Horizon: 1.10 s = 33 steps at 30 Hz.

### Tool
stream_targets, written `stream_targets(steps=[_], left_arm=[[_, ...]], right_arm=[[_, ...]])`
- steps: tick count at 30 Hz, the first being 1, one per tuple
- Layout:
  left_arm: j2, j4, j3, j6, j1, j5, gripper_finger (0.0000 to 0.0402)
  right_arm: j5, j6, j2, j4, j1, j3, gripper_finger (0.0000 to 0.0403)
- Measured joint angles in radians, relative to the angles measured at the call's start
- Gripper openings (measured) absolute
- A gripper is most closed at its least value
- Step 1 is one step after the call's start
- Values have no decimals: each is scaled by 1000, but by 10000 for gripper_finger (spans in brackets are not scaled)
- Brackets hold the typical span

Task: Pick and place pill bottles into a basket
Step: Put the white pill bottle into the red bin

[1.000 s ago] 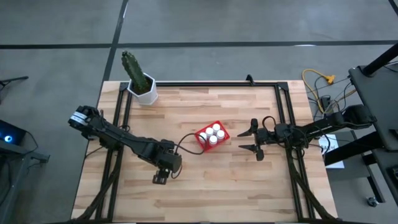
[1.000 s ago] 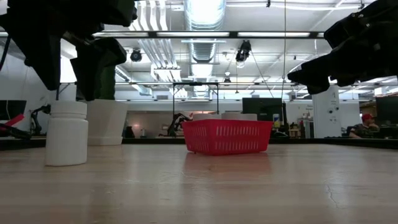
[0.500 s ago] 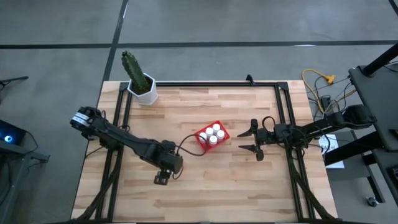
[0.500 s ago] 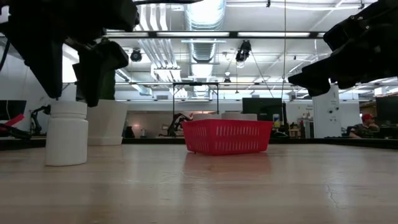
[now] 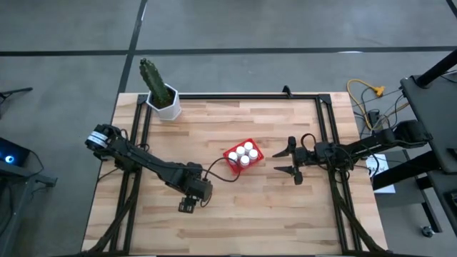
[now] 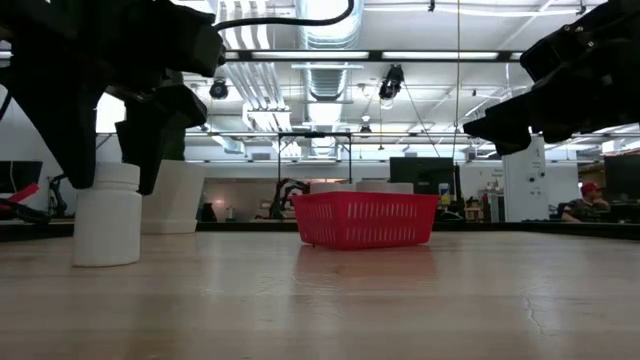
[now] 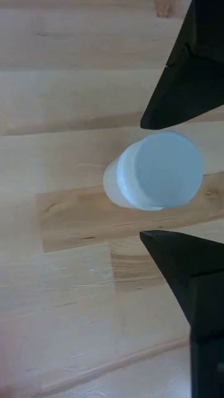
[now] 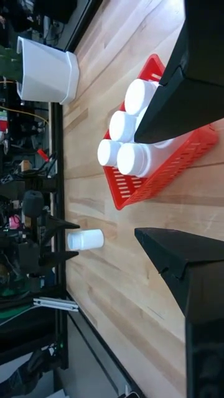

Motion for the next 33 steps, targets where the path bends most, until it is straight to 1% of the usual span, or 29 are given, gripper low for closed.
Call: stream_targets(steps=[9, 12, 14, 16, 20, 21, 24, 27, 29, 33], left_arm=[[0, 14, -8, -4, 0, 0, 260], [0, 16, -9, -10, 2, 0, 253], [0, 17, -9, -10, 4, 0, 238], [0, 16, -10, -10, 5, 5, 214], [0, 18, -10, -1, 6, 8, 149], [0, 18, -10, 8, 6, 9, 142], [0, 9, -2, 45, 6, 12, 142], [-1, -13, 44, 76, 15, 12, 142], [-2, -42, 91, 86, 29, 5, 142], [-2, -67, 194, 162, 70, -3, 142]], right_arm=[[0, 0, 0, -2, 0, 0, 224], [0, 0, 0, -2, 0, 0, 224], [0, 0, 0, -1, 0, 0, 224], [0, 0, 0, -2, 0, 0, 224], [0, 0, 0, -2, 0, 0, 224], [0, 0, 0, -2, 0, 0, 224], [0, 0, 0, -2, 0, 0, 224], [0, 0, 0, -1, 0, 0, 224], [0, 0, 0, 0, 0, 0, 224], [0, 0, 0, 2, 0, 0, 224]])
